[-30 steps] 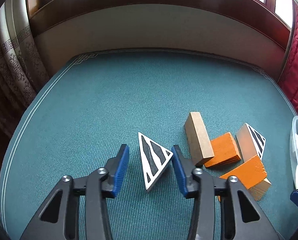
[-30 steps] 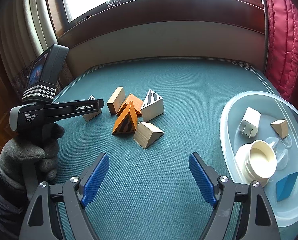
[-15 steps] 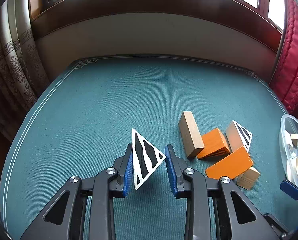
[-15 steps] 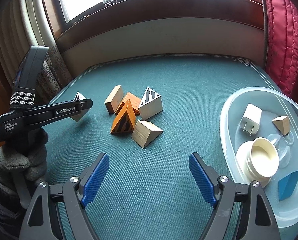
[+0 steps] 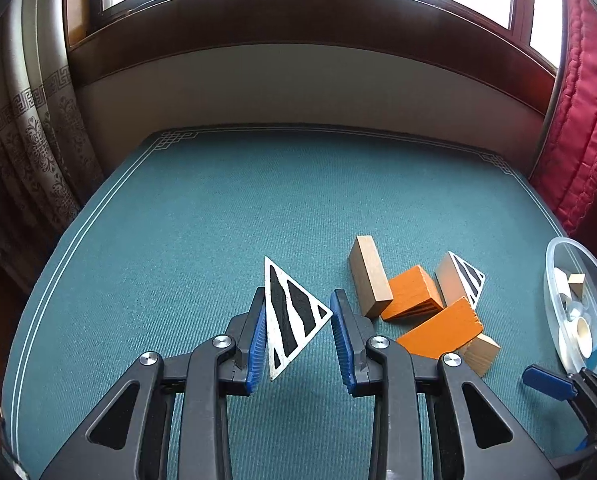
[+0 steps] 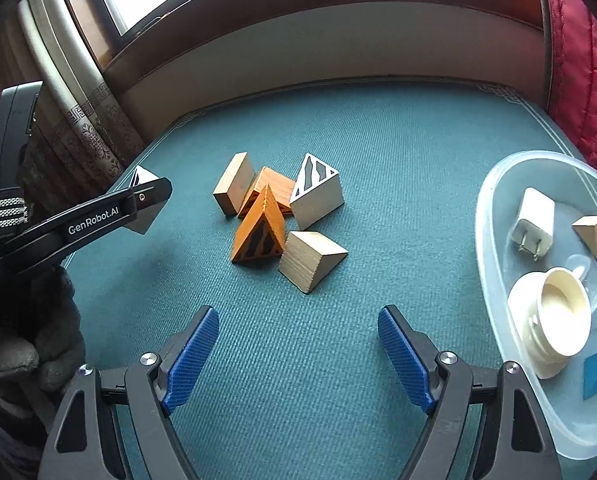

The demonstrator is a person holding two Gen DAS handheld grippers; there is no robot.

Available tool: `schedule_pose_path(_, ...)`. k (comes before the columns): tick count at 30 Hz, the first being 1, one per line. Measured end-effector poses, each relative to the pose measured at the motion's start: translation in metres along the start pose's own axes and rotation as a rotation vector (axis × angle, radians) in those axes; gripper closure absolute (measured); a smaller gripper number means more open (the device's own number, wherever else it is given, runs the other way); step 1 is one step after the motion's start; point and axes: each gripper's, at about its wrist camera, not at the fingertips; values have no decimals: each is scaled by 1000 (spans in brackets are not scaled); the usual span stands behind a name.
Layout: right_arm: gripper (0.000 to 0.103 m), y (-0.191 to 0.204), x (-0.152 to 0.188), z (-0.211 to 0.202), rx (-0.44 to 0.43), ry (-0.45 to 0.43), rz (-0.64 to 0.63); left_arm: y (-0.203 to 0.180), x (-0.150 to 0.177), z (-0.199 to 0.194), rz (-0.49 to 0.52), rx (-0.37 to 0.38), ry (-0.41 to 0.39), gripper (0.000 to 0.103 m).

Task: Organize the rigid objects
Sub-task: 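Grasp the natural wood triangular block with the right gripper while the left holds the striped triangle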

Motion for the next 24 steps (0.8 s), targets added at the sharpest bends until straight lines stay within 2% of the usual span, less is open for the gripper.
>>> schedule_pose_path(2, 19, 5, -4, 7, 27, 6, -8, 1, 0, -1, -7, 3, 1, 72)
schedule_pose_path(4, 23, 9, -8, 14, 50, 8, -6, 3, 0, -1, -12, 5, 3, 72)
schedule_pose_path(6, 31, 13, -13, 18, 72, 3, -6, 5, 0, -1, -18, 6, 5, 72)
schedule_pose_path(13, 43, 25, -25, 31, 164, -19, 7, 8, 1, 2, -26, 14, 16, 72)
schedule_pose_path(16, 56, 30, -23, 31, 202, -28, -5, 10, -1, 2, -30, 15, 17, 72)
schedule_pose_path(17, 60, 29, -22, 30, 200, -30, -7, 10, -1, 3, -33, 15, 18, 72)
schedule_pose_path(24, 61, 18, -12, 15, 152, -45, 20, 7, 0, 3, -24, 18, 17, 72)
Point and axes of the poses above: each gripper's, at about its wrist camera, not at the fingertips, and z roughly the way its jaws point, y to its left, x to its underside, and after that the axes turned 3 degrees about y, right-handed
